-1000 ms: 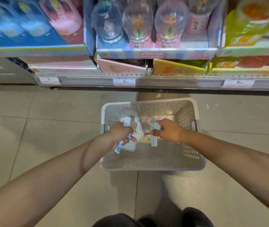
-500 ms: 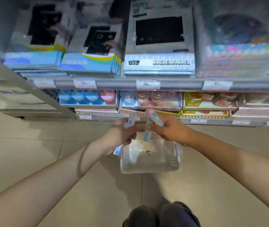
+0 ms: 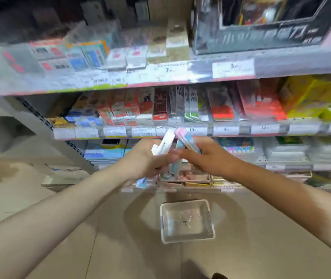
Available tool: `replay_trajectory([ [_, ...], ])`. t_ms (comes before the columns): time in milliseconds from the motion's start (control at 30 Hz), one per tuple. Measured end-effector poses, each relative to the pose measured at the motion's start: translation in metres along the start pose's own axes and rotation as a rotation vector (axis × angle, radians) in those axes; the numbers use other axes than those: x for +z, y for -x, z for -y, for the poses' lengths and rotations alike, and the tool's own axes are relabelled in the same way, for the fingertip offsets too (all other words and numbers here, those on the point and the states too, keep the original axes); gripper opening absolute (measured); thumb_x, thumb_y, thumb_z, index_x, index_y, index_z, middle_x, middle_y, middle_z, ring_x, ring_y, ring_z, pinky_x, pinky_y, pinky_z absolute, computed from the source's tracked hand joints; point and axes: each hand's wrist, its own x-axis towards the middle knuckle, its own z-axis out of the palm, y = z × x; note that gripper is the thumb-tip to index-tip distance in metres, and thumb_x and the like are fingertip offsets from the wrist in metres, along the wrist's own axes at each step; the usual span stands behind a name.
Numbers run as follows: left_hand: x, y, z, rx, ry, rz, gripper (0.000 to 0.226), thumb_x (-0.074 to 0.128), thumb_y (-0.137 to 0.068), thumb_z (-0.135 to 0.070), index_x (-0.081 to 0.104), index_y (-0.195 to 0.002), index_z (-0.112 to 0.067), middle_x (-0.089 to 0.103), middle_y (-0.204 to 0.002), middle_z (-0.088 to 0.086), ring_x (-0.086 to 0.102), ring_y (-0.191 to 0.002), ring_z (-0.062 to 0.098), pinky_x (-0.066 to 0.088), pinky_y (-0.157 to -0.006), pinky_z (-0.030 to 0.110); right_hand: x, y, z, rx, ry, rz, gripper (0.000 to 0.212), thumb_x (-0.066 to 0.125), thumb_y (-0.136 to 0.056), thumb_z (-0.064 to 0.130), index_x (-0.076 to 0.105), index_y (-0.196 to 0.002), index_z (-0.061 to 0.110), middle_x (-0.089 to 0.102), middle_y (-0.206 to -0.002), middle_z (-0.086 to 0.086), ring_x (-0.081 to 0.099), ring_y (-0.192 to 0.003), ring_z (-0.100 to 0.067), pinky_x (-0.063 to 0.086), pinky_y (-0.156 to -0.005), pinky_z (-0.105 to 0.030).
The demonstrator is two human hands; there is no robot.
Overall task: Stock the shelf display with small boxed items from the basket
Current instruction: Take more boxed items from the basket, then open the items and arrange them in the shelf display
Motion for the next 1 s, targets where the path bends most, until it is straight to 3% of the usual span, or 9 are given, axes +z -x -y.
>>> replay_trajectory([
  [100, -0.020, 0.030, -0.062, 0.082, -0.012, 0.029, 0.025, 0.063, -0.085, -0.007, 0.049, -0.064, -0.007, 0.039, -0.036, -0.005, 0.028, -0.028, 0.007, 0.024, -0.032, 0.010, -0.022, 0.008, 0.068, -0.084, 0.033, 0.006, 0.032, 0.054, -0.090, 0.018, 0.046, -0.060, 0.027, 0.051, -0.041, 0.022, 0.045, -0.040, 0.004, 0.032, -0.043, -0.007],
  [167, -0.029, 0.048, -0.097, 0.142, 0.003, 0.025, 0.023, 0.061, -0.086, -0.005, 0.048, -0.067, -0.008, 0.041, -0.037, -0.005, 0.027, -0.028, 0.006, 0.022, -0.033, 0.009, -0.035, 0.014, 0.109, -0.146, 0.041, -0.010, 0.033, 0.052, -0.091, 0.014, 0.047, -0.062, 0.029, 0.052, -0.043, 0.025, 0.047, -0.042, 0.006, 0.034, -0.045, -0.005],
  [267, -0.037, 0.069, -0.143, 0.236, 0.035, -0.016, 0.026, 0.059, -0.087, -0.002, 0.047, -0.066, -0.010, 0.042, -0.038, -0.007, 0.028, -0.029, 0.005, 0.023, -0.033, 0.010, -0.055, 0.022, 0.159, -0.226, 0.069, -0.067, 0.030, 0.053, -0.090, 0.017, 0.044, -0.061, 0.017, 0.045, -0.040, 0.012, 0.039, -0.038, 0.000, 0.028, -0.043, -0.009],
  [400, -0.044, 0.090, -0.191, 0.352, 0.000, -0.091, 0.028, 0.059, -0.087, -0.005, 0.048, -0.064, -0.014, 0.041, -0.043, -0.001, 0.029, -0.029, 0.005, 0.023, -0.033, 0.012, -0.080, 0.033, 0.213, -0.341, 0.066, -0.188, 0.022, 0.051, -0.090, 0.017, 0.053, -0.069, 0.010, 0.047, -0.040, 0.011, 0.038, -0.034, -0.002, 0.027, -0.041, -0.008],
  [567, -0.052, 0.102, -0.236, 0.465, -0.047, -0.168, 0.025, 0.060, -0.088, -0.008, 0.052, -0.064, -0.011, 0.040, -0.048, 0.005, 0.029, -0.032, 0.009, 0.023, -0.035, 0.012, -0.098, 0.040, 0.256, -0.464, 0.049, -0.302, 0.014, 0.055, -0.089, 0.013, 0.061, -0.100, 0.008, 0.055, -0.044, 0.017, 0.045, -0.035, 0.002, 0.031, -0.040, -0.005],
  [667, -0.051, 0.102, -0.256, 0.492, -0.046, -0.151, 0.023, 0.060, -0.088, -0.009, 0.052, -0.066, -0.010, 0.043, -0.051, 0.007, 0.031, -0.036, 0.010, 0.024, -0.035, 0.015, -0.103, 0.038, 0.266, -0.482, 0.048, -0.348, 0.007, 0.060, -0.085, 0.013, 0.062, -0.089, 0.019, 0.050, -0.047, 0.013, 0.040, -0.036, 0.001, 0.030, -0.042, -0.009],
  [800, -0.046, 0.088, -0.273, 0.510, -0.046, -0.138, 0.021, 0.058, -0.090, -0.010, 0.054, -0.069, -0.009, 0.047, -0.049, 0.005, 0.034, -0.033, 0.007, 0.026, -0.034, 0.015, -0.118, 0.029, 0.269, -0.500, 0.083, -0.419, 0.016, 0.062, -0.083, 0.009, 0.057, -0.081, 0.023, 0.054, -0.044, 0.023, 0.047, -0.040, 0.008, 0.033, -0.045, -0.005],
  [933, -0.053, 0.061, -0.283, 0.501, -0.170, -0.180, 0.009, 0.055, -0.092, -0.012, 0.060, -0.084, -0.009, 0.058, -0.056, 0.012, 0.042, -0.033, 0.006, 0.033, -0.036, 0.016, -0.152, 0.013, 0.266, -0.486, 0.152, -0.464, 0.021, 0.062, -0.084, 0.011, 0.061, -0.105, 0.014, 0.059, -0.079, 0.018, 0.057, -0.066, 0.011, 0.044, -0.059, -0.003],
  [1000, -0.062, 0.042, -0.286, 0.590, -0.418, -0.264, 0.009, 0.054, -0.091, -0.014, 0.060, -0.084, -0.013, 0.063, -0.064, 0.015, 0.050, -0.041, 0.010, 0.039, -0.039, 0.022, -0.175, 0.001, 0.262, -0.478, 0.203, -0.478, 0.032, 0.061, -0.085, 0.013, 0.057, -0.117, 0.016, 0.061, -0.095, 0.012, 0.058, -0.086, 0.005, 0.044, -0.074, -0.005],
])
